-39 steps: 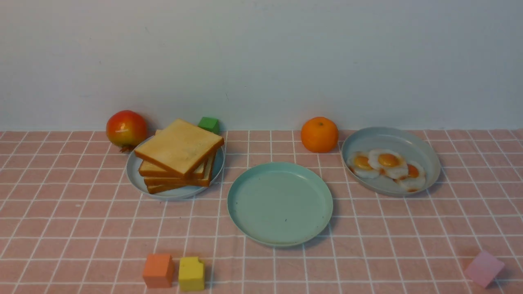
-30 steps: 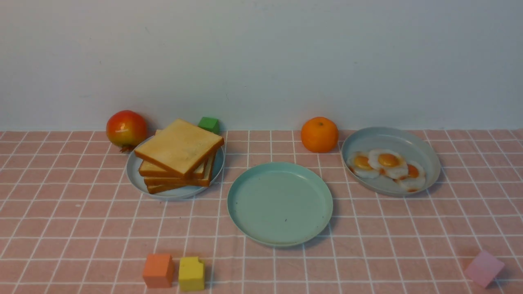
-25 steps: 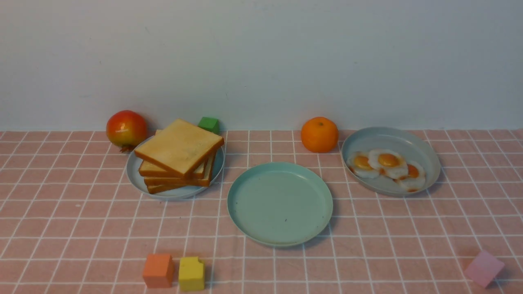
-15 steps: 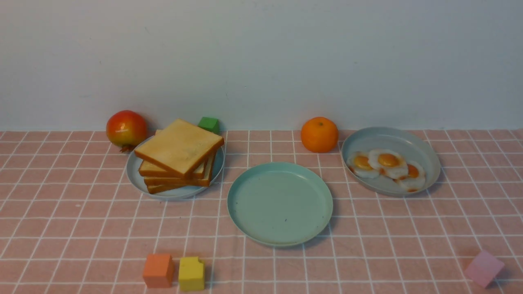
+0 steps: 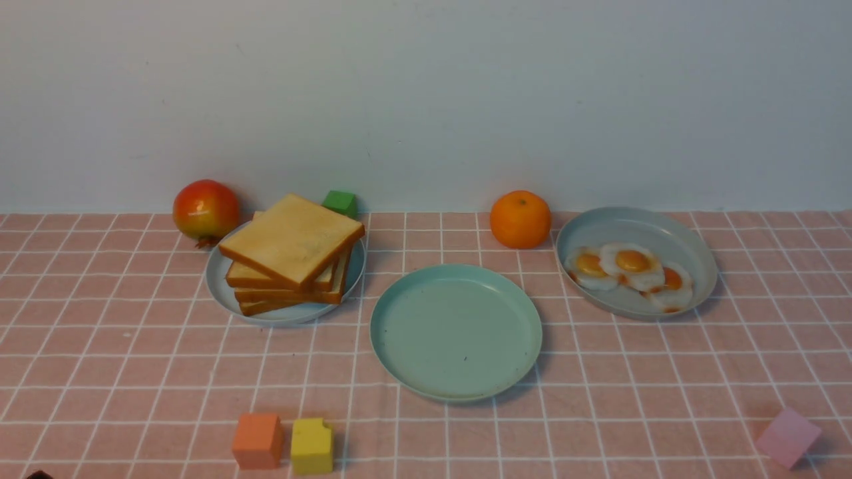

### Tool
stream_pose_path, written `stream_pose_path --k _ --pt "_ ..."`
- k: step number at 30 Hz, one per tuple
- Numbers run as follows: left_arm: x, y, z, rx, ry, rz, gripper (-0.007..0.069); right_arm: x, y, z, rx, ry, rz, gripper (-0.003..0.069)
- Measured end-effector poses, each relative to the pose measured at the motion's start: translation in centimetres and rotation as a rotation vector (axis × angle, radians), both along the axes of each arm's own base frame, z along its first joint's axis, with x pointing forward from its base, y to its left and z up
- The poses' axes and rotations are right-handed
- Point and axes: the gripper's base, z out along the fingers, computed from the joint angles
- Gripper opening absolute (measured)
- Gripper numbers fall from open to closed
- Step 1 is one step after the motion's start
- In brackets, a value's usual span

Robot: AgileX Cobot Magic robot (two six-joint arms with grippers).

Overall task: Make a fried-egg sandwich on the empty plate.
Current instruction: Use the left arm to grab a slice of bread

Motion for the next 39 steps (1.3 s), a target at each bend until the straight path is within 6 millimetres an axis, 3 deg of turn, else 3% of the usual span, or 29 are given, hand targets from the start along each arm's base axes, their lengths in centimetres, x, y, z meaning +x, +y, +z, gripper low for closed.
stream_pose_path --k 1,4,8,13,14,16,21,26,30,34,39 --pt "0.0 0.0 0.3 -0.123 -0.014 0.010 0.0239 0.0 0.0 0.0 0.000 0.000 0.000 0.0239" --pt "0.1 0.3 0.8 -0.233 -0.066 0.040 0.0239 0.0 0.0 0.0 0.000 0.000 0.000 0.0239" --pt "0.0 0.0 1.1 -0.181 -0.051 0.009 0.0226 0.0 0.0 0.0 0.000 0.000 0.000 0.0239" --pt "0.4 -1.3 6.1 0.060 0.042 -0.158 0.0084 0.0 0.0 0.0 0.000 0.000 0.000 0.0239" --pt "0.5 -1.4 6.3 0.072 0.046 -0.167 0.0078 0.0 0.0 0.0 0.000 0.000 0.000 0.0239" --pt "1.4 -2.2 9.1 0.239 0.087 -0.298 0.0019 0.0 0.0 0.0 0.000 0.000 0.000 0.0239" --pt "3.8 -4.0 12.6 0.526 0.243 -0.564 0.0013 0.0 0.0 0.0 0.000 0.000 0.000 0.0239" --pt "7.2 -5.4 14.1 0.602 0.406 -0.631 0.0013 0.0 0.0 0.0 0.000 0.000 0.000 0.0239" --pt "11.0 -8.2 14.6 0.611 0.483 -0.699 0.0013 0.0 0.0 0.0 -0.001 -0.004 -0.001 0.0239" --pt "11.8 -10.8 14.1 0.656 0.496 -0.806 0.0013 0.1 0.1 0.2 0.065 -0.039 -0.011 0.0239" --pt "11.1 -11.9 13.8 0.694 0.510 -0.882 0.0013 0.4 0.4 1.6 0.492 -0.175 -0.068 0.0239"
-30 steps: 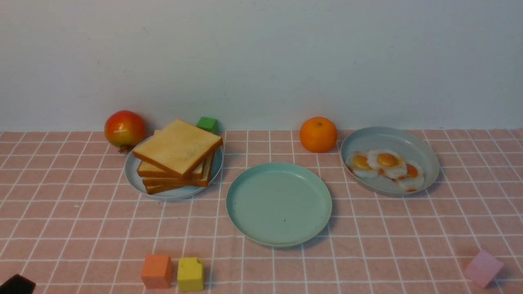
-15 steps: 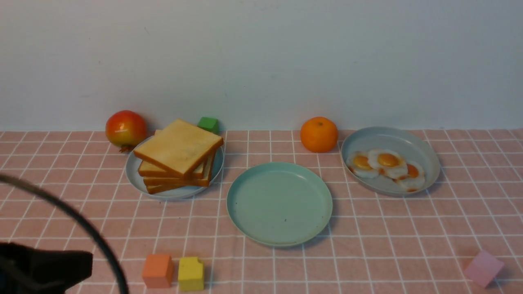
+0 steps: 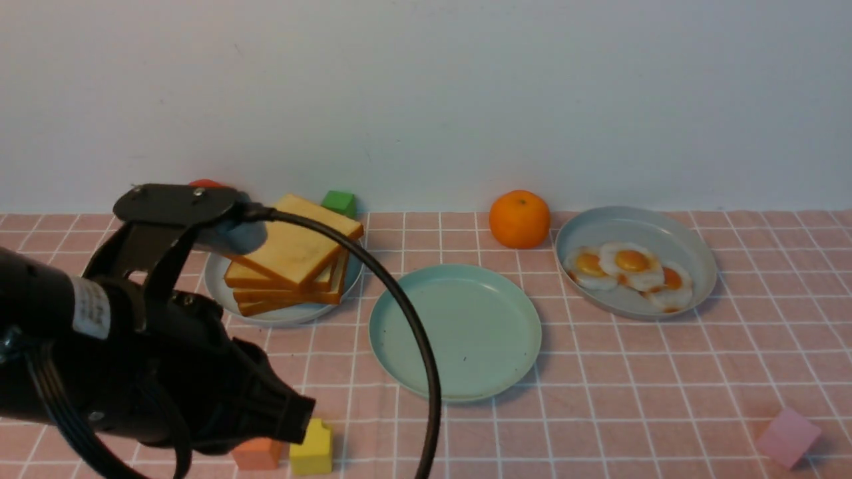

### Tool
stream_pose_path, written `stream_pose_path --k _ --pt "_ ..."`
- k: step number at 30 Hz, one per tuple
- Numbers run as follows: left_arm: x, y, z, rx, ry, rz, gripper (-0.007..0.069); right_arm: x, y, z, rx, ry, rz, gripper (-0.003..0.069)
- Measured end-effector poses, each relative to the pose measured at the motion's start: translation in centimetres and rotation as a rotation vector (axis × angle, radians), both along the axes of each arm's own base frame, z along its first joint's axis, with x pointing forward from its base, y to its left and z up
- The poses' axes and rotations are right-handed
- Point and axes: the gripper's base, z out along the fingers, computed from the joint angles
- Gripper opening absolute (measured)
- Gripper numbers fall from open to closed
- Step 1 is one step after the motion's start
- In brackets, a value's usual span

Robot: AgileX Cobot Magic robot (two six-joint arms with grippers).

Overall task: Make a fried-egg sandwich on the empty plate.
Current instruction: Use the left arm to grab a slice of bread

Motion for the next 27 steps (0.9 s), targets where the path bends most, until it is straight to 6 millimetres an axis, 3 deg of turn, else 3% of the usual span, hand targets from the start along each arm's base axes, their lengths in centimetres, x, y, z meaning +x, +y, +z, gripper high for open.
stream_pose_path --k 4,6,7,10,11,14,17,21,27 --pt "0.2 0.1 -0.1 0.040 -0.006 -0.004 0.0013 0.0 0.0 1.0 0.265 -0.073 -0.026 0.0239" --pt "0.6 0.1 0.0 0.054 -0.008 0.006 0.0013 -0.1 0.2 1.7 0.283 -0.073 0.001 0.0237" --pt "0.9 0.0 0.0 0.066 -0.011 0.012 0.0013 -0.3 0.4 3.0 0.274 -0.084 0.033 0.0230" --pt "3.9 -1.2 0.3 0.156 0.015 0.042 0.0013 -1.6 2.0 9.6 0.024 -0.032 0.267 0.0155" --pt "4.1 -1.3 0.3 0.167 0.013 0.042 0.0013 -1.8 2.1 10.1 0.009 -0.036 0.279 0.0155" --pt "8.0 -2.9 0.2 0.248 0.039 0.053 0.0013 -2.0 3.1 15.7 -0.267 0.114 0.495 0.0061" --pt "11.8 -3.2 -0.1 0.260 0.070 0.098 0.0013 -1.6 3.5 19.4 -0.448 0.229 0.634 0.0009" --pt "17.5 -2.0 -1.2 0.252 0.100 0.180 0.0013 -1.4 3.7 21.7 -0.542 0.202 0.732 0.0008" --pt "21.4 -2.1 -3.4 0.317 0.096 0.197 0.0013 -1.4 3.7 22.1 -0.595 0.164 0.766 0.0008"
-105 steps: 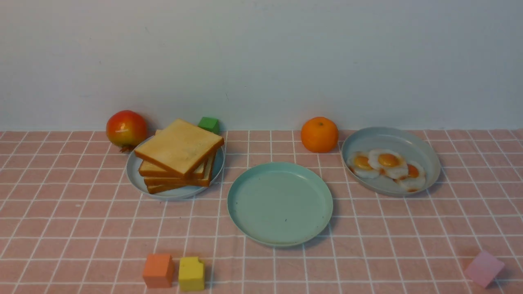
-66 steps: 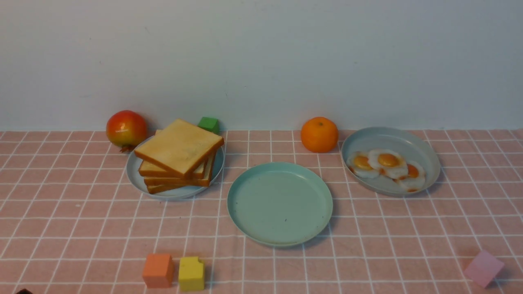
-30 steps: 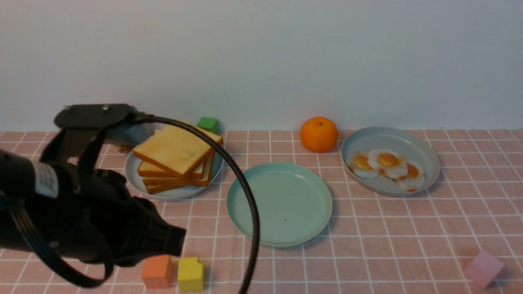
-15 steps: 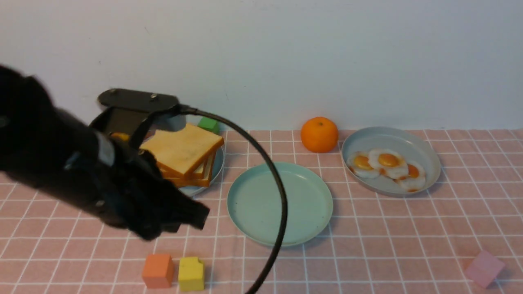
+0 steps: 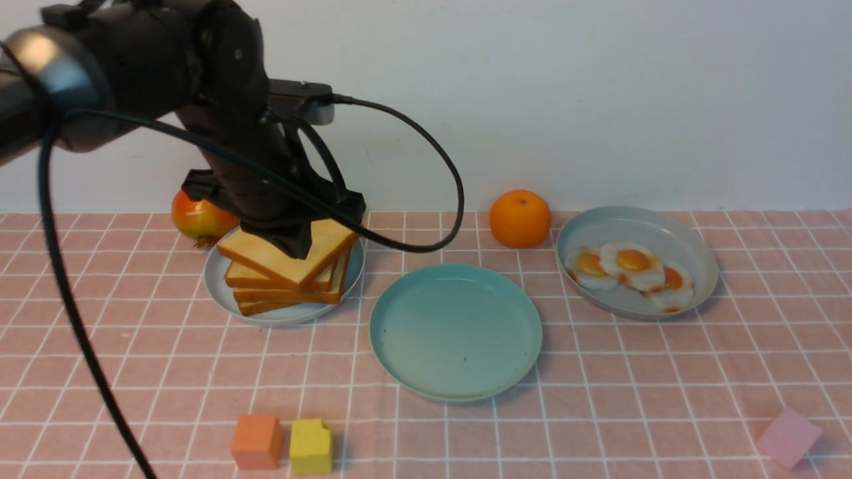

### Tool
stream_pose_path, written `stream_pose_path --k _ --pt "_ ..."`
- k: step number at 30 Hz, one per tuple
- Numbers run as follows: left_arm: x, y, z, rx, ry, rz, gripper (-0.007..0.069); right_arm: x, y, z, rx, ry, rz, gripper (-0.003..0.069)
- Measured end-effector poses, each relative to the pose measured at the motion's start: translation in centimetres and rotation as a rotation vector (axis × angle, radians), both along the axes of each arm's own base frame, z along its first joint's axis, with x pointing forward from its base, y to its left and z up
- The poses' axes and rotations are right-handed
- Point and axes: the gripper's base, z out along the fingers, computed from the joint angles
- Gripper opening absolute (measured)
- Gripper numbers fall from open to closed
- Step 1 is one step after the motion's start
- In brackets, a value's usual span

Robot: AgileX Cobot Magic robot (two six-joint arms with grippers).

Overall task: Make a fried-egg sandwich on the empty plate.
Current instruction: Use the left arm to grab a slice of bread

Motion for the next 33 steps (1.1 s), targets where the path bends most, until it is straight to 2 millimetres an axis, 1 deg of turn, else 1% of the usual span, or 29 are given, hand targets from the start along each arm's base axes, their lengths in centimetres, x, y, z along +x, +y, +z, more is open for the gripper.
stream_pose_path --k 2,3,4,5,7,8,9,10,11,12,13,14,16,17,18,20,30,33 --pt "0.9 -0.7 -1.1 0.058 -0.005 -0.027 0.0013 0.1 -0.1 0.1 -0.002 -0.018 -0.006 0.0008" --pt "1.0 -0.7 -1.2 0.064 -0.008 -0.028 0.0013 0.1 -0.1 0.1 0.000 -0.020 -0.007 0.0008" --pt "1.4 -1.1 -1.9 0.097 -0.015 -0.063 0.0014 0.2 -0.1 0.2 0.005 -0.033 -0.012 0.0010" --pt "1.4 -1.1 -1.9 0.098 -0.017 -0.065 0.0014 0.2 -0.1 0.2 0.006 -0.035 -0.013 0.0010" --pt "1.9 -1.3 -2.7 0.132 -0.028 -0.123 0.0050 0.3 -0.1 0.4 0.011 -0.049 -0.019 0.0011" --pt "2.0 -1.3 -3.0 0.151 -0.031 -0.156 0.0085 0.3 -0.1 0.4 0.011 -0.053 -0.021 0.0011" --pt "2.1 -1.3 -3.0 0.156 -0.034 -0.166 0.0092 0.3 -0.1 0.4 0.011 -0.053 -0.021 0.0011" --pt "2.3 -1.4 -3.5 0.171 -0.038 -0.203 0.0161 0.4 -0.1 0.4 0.014 -0.058 -0.023 0.0011" --pt "2.5 -1.5 -3.8 0.184 -0.043 -0.222 0.0211 0.4 -0.1 0.5 0.016 -0.061 -0.024 0.0013" --pt "2.6 -1.5 -3.9 0.195 -0.054 -0.234 0.0244 0.4 -0.1 0.5 0.017 -0.063 -0.024 0.0013" --pt "2.7 -1.5 -4.0 0.197 -0.055 -0.235 0.0251 0.4 -0.1 0.5 0.017 -0.063 -0.024 0.0013" --pt "3.0 -1.5 -4.2 0.206 -0.073 -0.240 0.0303 0.4 -0.1 0.5 0.017 -0.064 -0.024 0.0015" --pt "3.6 -1.5 -4.7 0.229 -0.113 -0.247 0.0361 0.4 -0.1 0.5 0.017 -0.066 -0.024 0.0015" --pt "3.7 -1.5 -4.7 0.234 -0.123 -0.250 0.0365 0.4 -0.1 0.5 0.017 -0.066 -0.024 0.0015" --pt "4.1 -1.5 -5.1 0.245 -0.143 -0.244 0.0384 0.4 -0.1 0.5 0.017 -0.066 -0.024 0.0016" --pt "4.5 -1.5 -5.6 0.256 -0.164 -0.228 0.0393 0.4 -0.1 0.5 0.016 -0.065 -0.024 0.0017" --pt "5.6 -1.6 -8.7 0.302 -0.144 -0.216 0.0398 0.4 -0.1 0.4 0.041 -0.038 -0.040 0.0018" --pt "5.7 -1.7 -8.8 0.305 -0.148 -0.217 0.0398 0.4 -0.1 0.4 0.044 -0.036 -0.042 0.0021"
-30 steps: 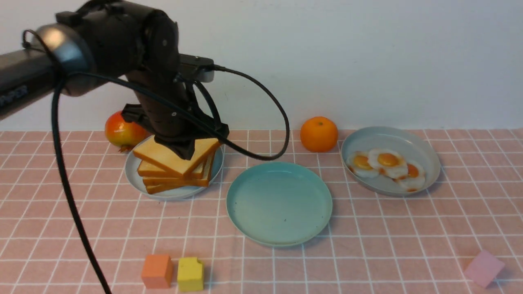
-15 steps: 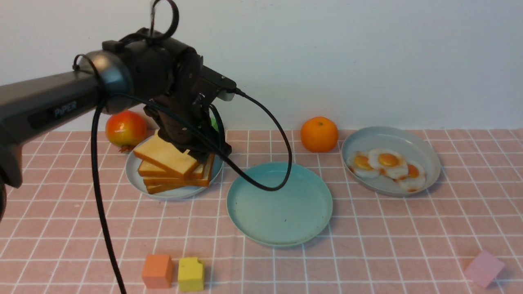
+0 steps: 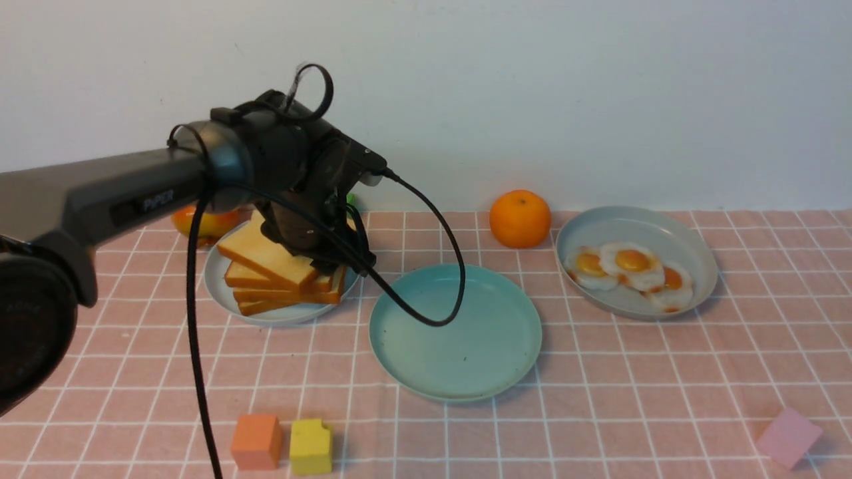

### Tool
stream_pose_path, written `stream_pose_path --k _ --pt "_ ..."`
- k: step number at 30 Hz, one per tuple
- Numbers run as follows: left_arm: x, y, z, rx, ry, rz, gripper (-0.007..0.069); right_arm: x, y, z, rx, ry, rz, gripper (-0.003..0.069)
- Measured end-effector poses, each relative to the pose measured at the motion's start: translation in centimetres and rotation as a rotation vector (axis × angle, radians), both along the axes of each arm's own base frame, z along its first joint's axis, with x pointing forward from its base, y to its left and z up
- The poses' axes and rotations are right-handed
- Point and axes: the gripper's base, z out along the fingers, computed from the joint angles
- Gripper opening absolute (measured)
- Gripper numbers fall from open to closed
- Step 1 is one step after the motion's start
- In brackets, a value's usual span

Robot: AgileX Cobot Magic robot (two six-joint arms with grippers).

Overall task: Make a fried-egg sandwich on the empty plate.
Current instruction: Use the left arm to grab a slice of bread, then use the left arm to put a slice of bread into the empty plate in the middle

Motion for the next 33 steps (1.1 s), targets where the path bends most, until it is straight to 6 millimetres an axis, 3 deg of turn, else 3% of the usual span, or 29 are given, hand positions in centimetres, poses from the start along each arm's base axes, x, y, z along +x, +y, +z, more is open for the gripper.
stream_pose_path --k 5,11,14,18,21,24,25,26,27,28,30,33 --pt "0.1 -0.1 -0.3 0.008 0.000 -0.005 0.0365 0.0 0.0 0.0 0.000 0.001 0.000 0.0023" --pt "0.1 -0.2 -0.4 0.001 0.004 -0.003 0.0124 0.0 0.0 0.0 0.000 0.001 0.000 0.0028" --pt "0.1 -0.3 -0.2 -0.002 0.000 -0.004 0.0062 0.0 0.0 0.0 0.000 0.001 0.000 0.0029" --pt "-0.1 -0.3 1.0 -0.021 -0.014 0.001 0.0062 0.0 0.0 0.0 0.001 0.000 0.000 0.0032" --pt "-1.5 -0.6 5.1 -0.087 -0.068 0.004 0.0062 0.0 0.0 0.0 0.001 0.000 0.000 0.0032" --pt "-4.1 -2.5 10.1 -0.170 -0.144 -0.071 0.0062 0.0 0.0 0.0 0.001 0.001 0.000 0.0032" --pt "-5.5 -4.1 11.5 -0.211 -0.156 -0.126 0.0062 0.0 0.0 0.0 0.001 0.001 0.000 0.0032" --pt "-5.5 -4.1 11.6 -0.211 -0.157 -0.136 0.0062 0.0 0.0 0.0 0.001 0.001 0.000 0.0032" --pt "-6.9 -5.9 12.1 -0.248 -0.142 -0.203 0.0062 0.0 0.0 0.0 0.000 0.001 0.000 0.0032" --pt "-7.5 -7.0 12.0 -0.258 -0.123 -0.246 0.0062 0.0 0.0 0.0 0.000 0.001 0.000 0.0032" --pt "-9.2 -10.3 9.7 -0.244 -0.017 -0.354 0.0062 0.0 0.0 0.0 0.000 0.001 0.000 0.0032" --pt "-9.5 -11.9 7.3 -0.211 0.042 -0.394 0.0062 0.0 0.0 0.0 -0.001 0.003 0.001 0.0032"
